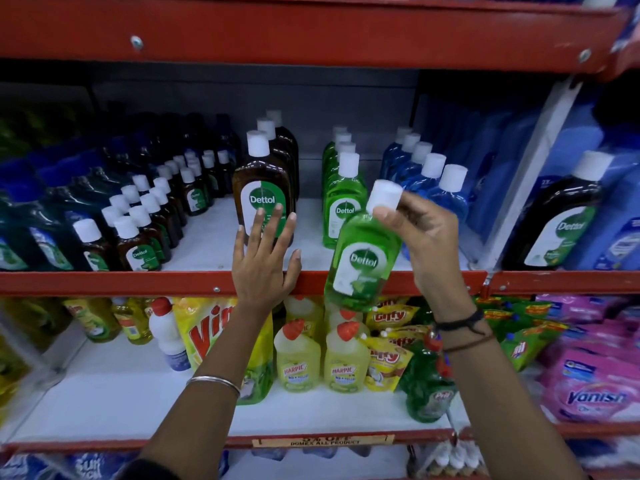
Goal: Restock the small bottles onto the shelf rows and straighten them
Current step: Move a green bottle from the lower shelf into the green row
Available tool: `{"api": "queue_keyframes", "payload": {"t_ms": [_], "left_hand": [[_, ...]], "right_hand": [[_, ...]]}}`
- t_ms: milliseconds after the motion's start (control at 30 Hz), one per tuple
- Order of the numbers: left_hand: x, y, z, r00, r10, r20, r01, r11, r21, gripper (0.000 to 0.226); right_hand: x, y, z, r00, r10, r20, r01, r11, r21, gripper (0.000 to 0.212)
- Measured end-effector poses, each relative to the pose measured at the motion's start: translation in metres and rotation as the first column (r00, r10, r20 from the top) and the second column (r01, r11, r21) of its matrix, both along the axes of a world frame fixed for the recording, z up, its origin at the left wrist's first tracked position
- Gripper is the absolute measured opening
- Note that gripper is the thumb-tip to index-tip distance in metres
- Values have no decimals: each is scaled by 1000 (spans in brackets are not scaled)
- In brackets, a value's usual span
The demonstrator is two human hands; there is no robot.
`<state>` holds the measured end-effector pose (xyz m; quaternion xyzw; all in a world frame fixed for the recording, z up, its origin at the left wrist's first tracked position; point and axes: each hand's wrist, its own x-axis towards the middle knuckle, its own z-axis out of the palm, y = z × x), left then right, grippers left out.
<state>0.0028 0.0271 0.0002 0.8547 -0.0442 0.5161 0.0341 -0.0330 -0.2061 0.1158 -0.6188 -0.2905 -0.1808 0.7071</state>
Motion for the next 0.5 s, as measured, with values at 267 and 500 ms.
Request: {"api": "queue_keyframes", "payload": {"t_ms": [267,500], "left_hand": [[2,1,-2,1000,8,-1,-8,1000,2,59],[2,1,-2,1000,15,-6,-15,1000,5,58]], "right_hand": [[54,11,29,990,-143,3,143,990,-5,28],[74,20,6,985,-172,-7,169,973,-159,31]]}}
